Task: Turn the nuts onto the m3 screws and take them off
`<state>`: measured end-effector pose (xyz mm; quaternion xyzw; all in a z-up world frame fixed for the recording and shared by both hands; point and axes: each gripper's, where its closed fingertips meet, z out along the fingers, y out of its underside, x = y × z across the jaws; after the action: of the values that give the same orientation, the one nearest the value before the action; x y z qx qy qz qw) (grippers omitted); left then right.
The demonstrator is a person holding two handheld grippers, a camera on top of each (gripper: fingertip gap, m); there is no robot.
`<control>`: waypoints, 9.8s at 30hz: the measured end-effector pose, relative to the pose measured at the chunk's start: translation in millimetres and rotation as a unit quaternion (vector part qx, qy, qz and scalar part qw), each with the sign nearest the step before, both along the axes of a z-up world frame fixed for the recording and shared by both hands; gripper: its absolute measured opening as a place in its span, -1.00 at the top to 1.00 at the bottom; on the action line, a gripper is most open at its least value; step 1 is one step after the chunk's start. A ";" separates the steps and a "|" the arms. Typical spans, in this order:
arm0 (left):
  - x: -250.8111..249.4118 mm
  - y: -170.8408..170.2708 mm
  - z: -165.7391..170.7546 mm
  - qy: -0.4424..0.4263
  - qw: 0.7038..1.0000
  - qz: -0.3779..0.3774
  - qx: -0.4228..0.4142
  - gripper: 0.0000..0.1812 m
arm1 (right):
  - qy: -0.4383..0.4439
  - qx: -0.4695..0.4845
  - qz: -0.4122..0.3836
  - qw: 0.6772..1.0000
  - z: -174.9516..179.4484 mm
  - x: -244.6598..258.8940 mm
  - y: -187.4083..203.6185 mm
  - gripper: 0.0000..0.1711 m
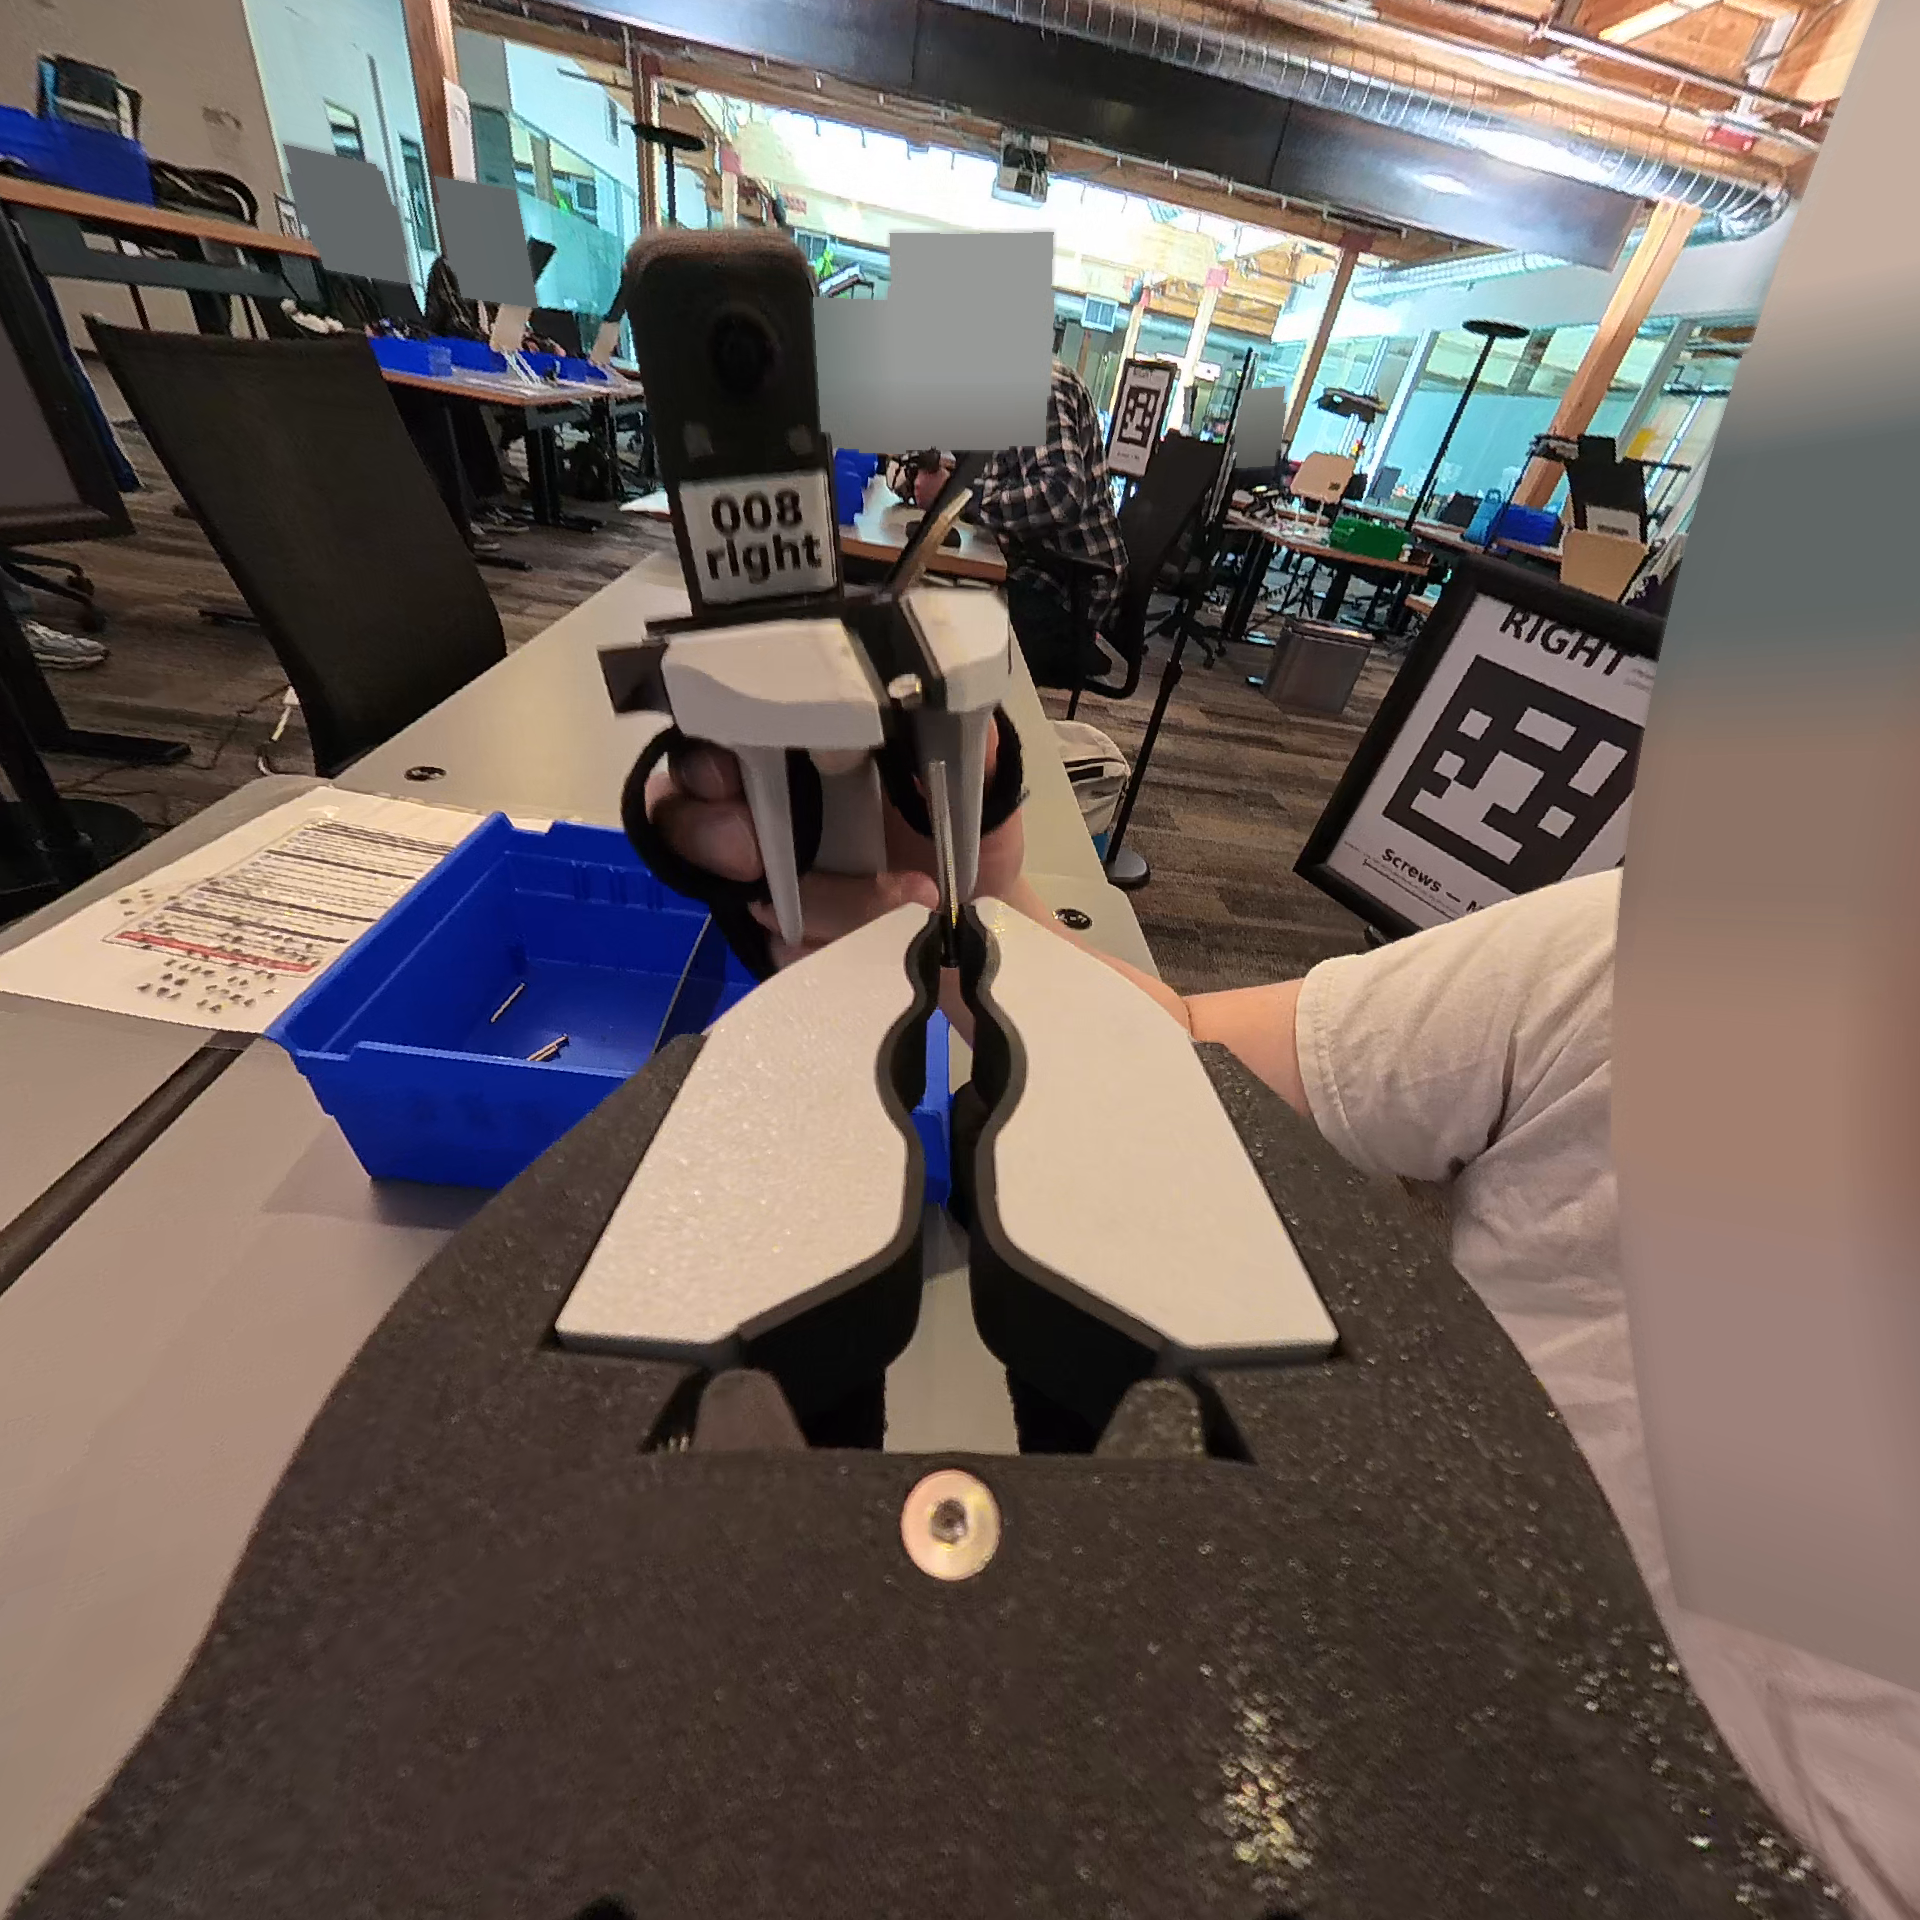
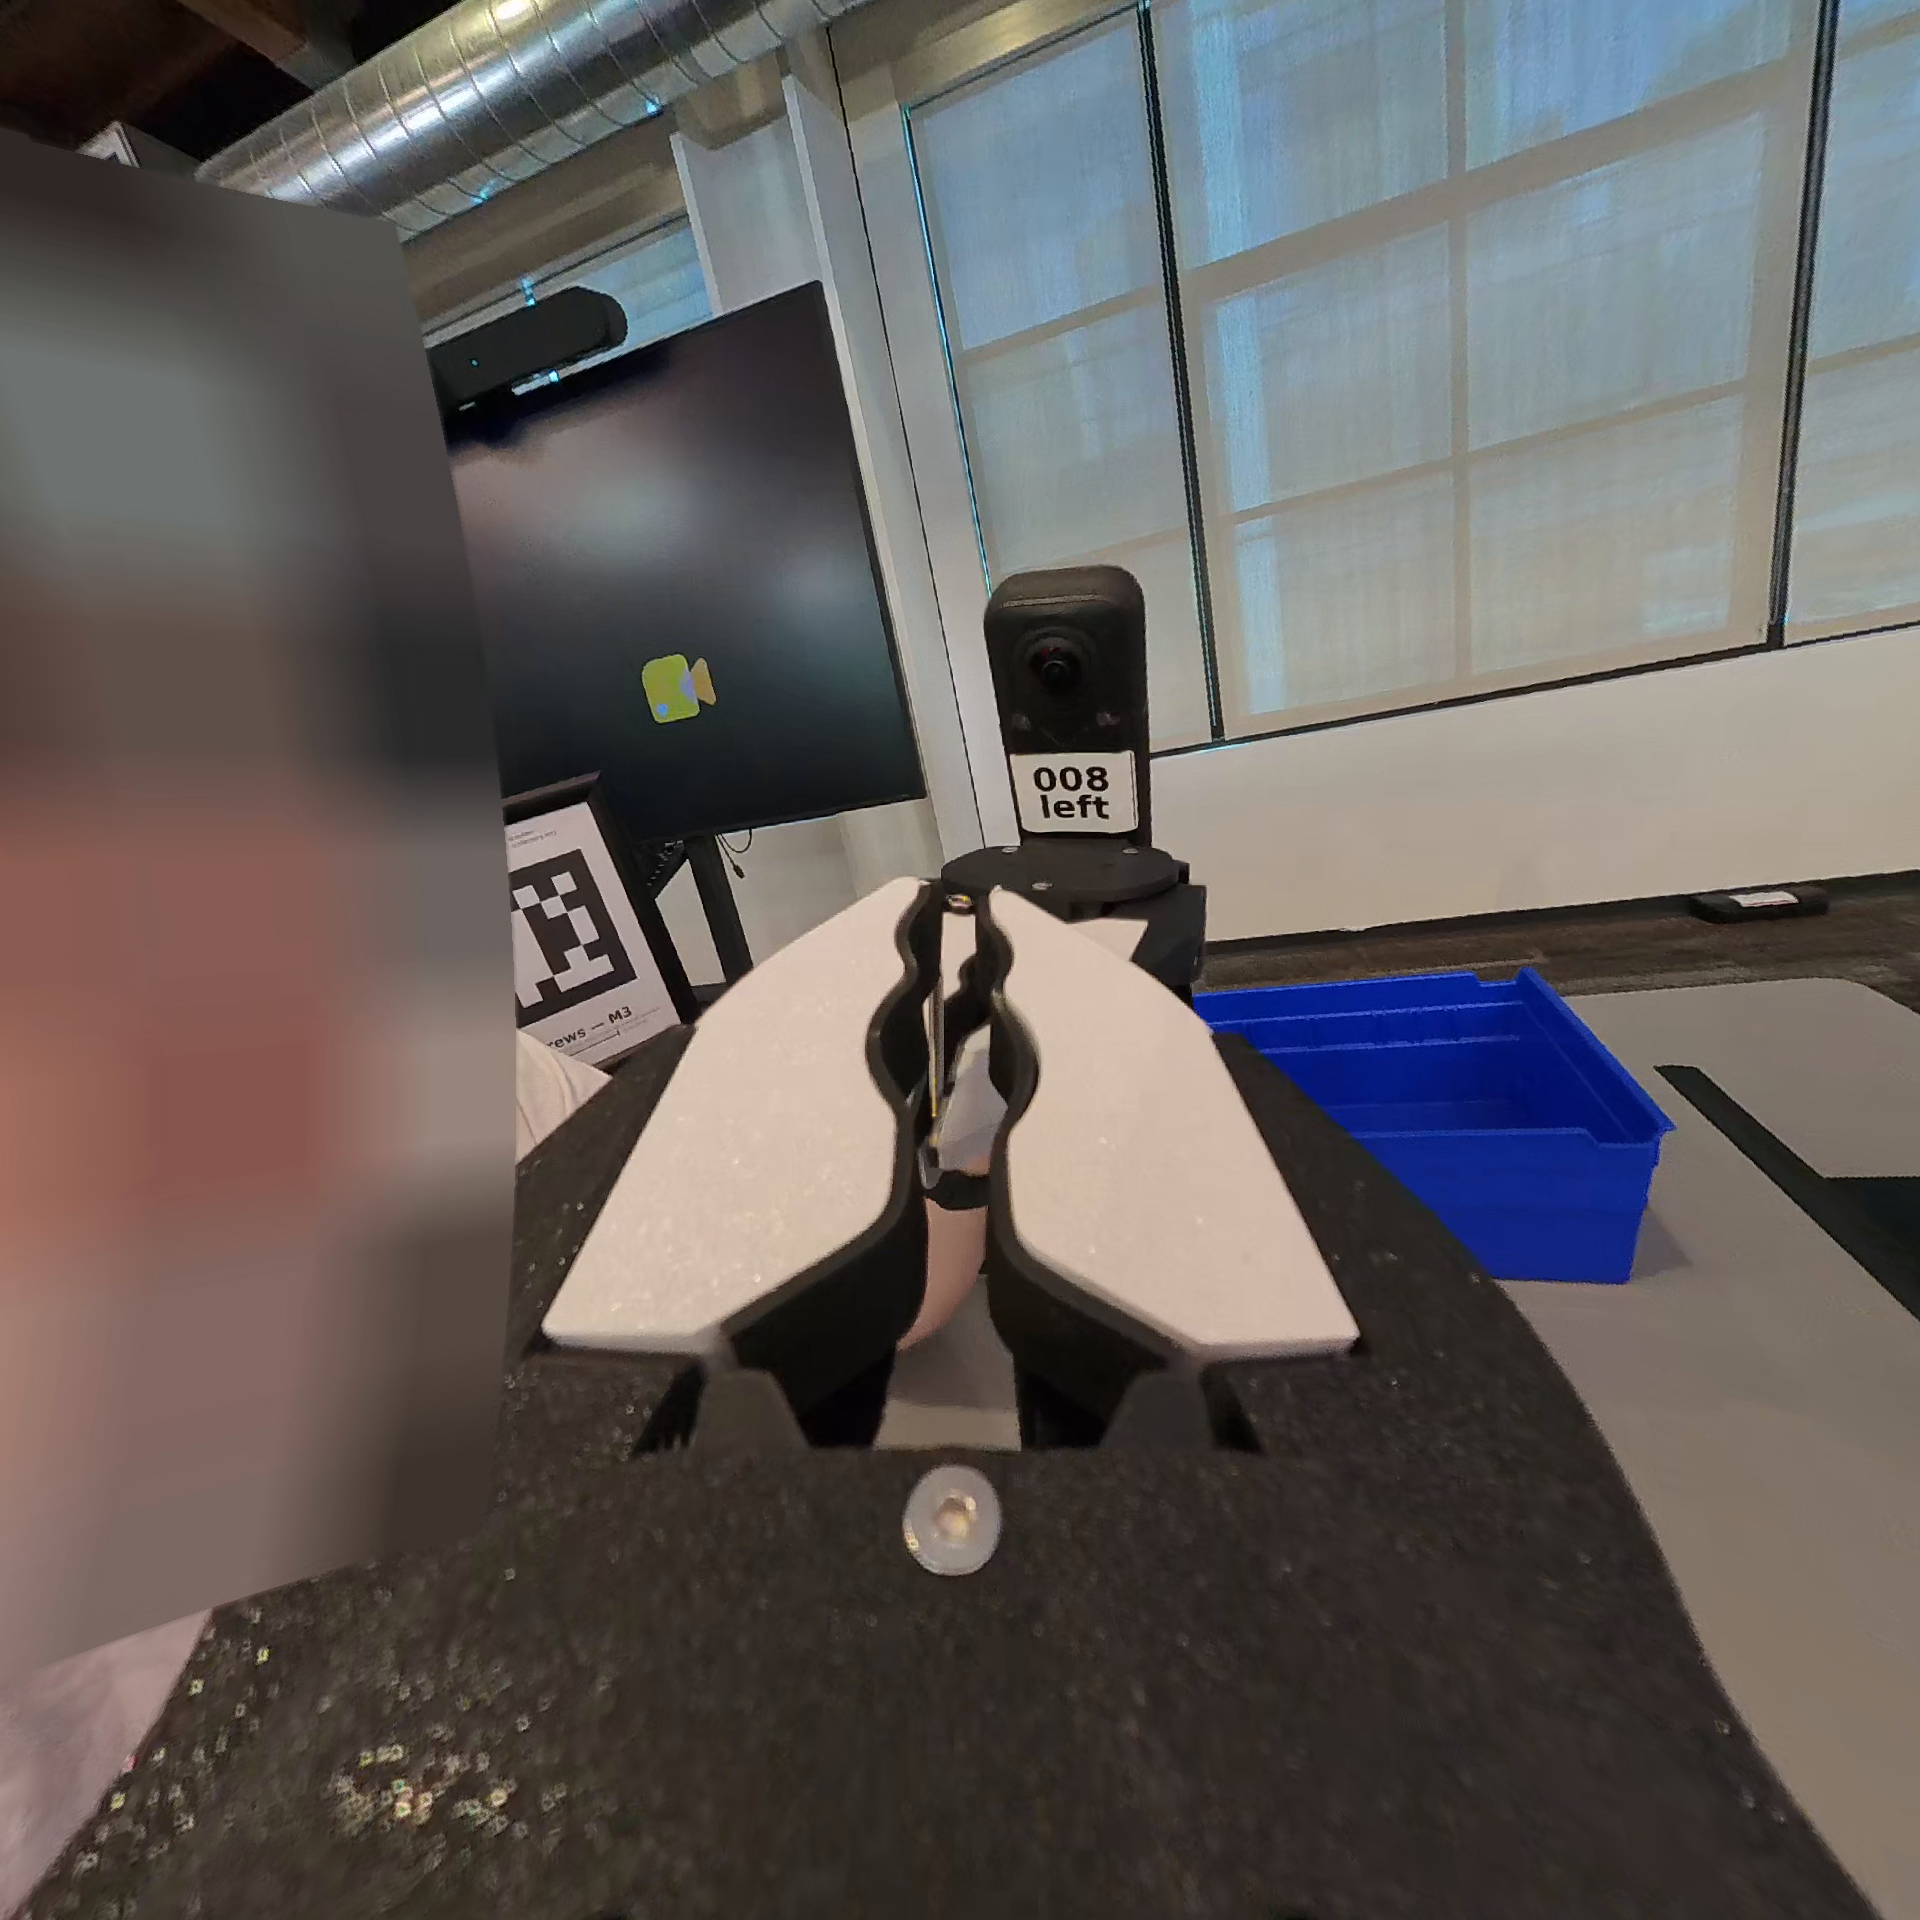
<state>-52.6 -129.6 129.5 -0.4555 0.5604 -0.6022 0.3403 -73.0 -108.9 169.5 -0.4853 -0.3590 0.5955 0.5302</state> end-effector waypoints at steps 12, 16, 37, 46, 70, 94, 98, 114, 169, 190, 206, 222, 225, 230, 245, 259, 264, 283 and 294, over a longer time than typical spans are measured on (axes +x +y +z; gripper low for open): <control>-12.5 25.4 -2.6 0.026 0.999 0.037 0.005 0.97 | -0.672 -0.257 -0.200 0.665 -231.6 214.8 -42.2 0.93; -9.9 25.6 -2.8 0.026 0.999 0.029 0.002 0.97 | -0.705 -0.314 -0.162 0.615 -294.7 228.4 -56.0 0.93; 8.5 15.3 -16.6 0.037 0.999 0.009 0.004 0.97 | -0.553 -0.098 -0.290 0.775 -175.2 182.6 -15.4 0.72; 17.3 5.9 -5.4 -0.016 1.000 0.009 -0.002 0.97 | -0.163 0.050 -0.217 0.961 0.7 47.9 -2.7 0.81; -28.4 32.7 -0.1 0.042 0.994 0.091 0.040 0.63 | -0.352 -0.119 -0.334 0.866 -86.9 145.1 62.1 0.97; -27.6 49.5 -23.6 0.109 0.989 0.096 0.038 0.63 | -0.758 -0.280 -0.163 0.566 -324.1 306.8 94.0 0.97; -25.6 51.5 -28.4 0.118 0.988 0.095 0.035 0.62 | -0.750 -0.252 -0.188 0.582 -318.3 306.1 98.5 0.84; -262.4 205.7 12.8 0.271 0.782 0.555 0.082 0.30 | -0.494 -0.348 -0.511 0.611 -186.6 373.4 -44.3 0.23; -454.4 202.5 -252.0 0.560 0.618 0.508 -0.216 0.93 | -0.597 -0.380 -0.532 0.465 -281.1 359.8 -64.6 0.64; -370.6 174.9 -253.8 0.597 0.665 0.419 -0.159 0.90 | -0.516 -0.495 -0.436 0.547 -286.5 349.6 -61.7 0.90; -309.5 145.6 -254.8 0.609 0.683 0.381 -0.133 0.88 | -0.594 -0.415 -0.492 0.483 -288.5 362.8 -54.9 0.67; -269.7 127.1 -255.0 0.615 0.695 0.353 -0.119 0.84 | -0.592 -0.419 -0.484 0.490 -289.4 362.0 -56.7 0.67; -263.7 122.2 -255.0 0.614 0.696 0.354 -0.121 0.83 | -0.593 -0.423 -0.479 0.490 -289.6 361.8 -57.9 0.67; -253.7 115.8 -255.1 0.610 0.696 0.357 -0.125 0.82 | -0.594 -0.438 -0.467 0.487 -289.9 362.1 -60.0 0.66; -180.9 90.7 -256.4 0.567 0.716 0.386 -0.130 0.76 | -0.505 -0.577 -0.363 0.530 -304.2 348.4 -62.9 0.79; -99.5 70.3 -251.6 0.500 0.774 0.349 -0.170 0.56 | -0.530 -0.607 -0.355 0.474 -312.0 336.1 -59.9 0.84; -97.1 80.0 -223.3 0.410 0.814 0.380 -0.158 0.50 | -0.552 -0.610 -0.361 0.438 -313.5 339.5 -58.5 0.79; -186.2 109.7 -169.0 0.365 0.781 0.506 -0.022 0.34 | -0.447 -0.674 -0.366 0.460 -302.0 354.4 -72.9 0.96; -213.5 113.1 -178.0 0.372 0.768 0.521 -0.023 0.34 | -0.448 -0.665 -0.376 0.464 -262.6 351.7 -82.6 0.94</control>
<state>-266.2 -16.5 -48.5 -0.8735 0.3059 -0.1290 0.3561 278.7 -191.5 -93.1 -0.9796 0.1747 0.0980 -0.0139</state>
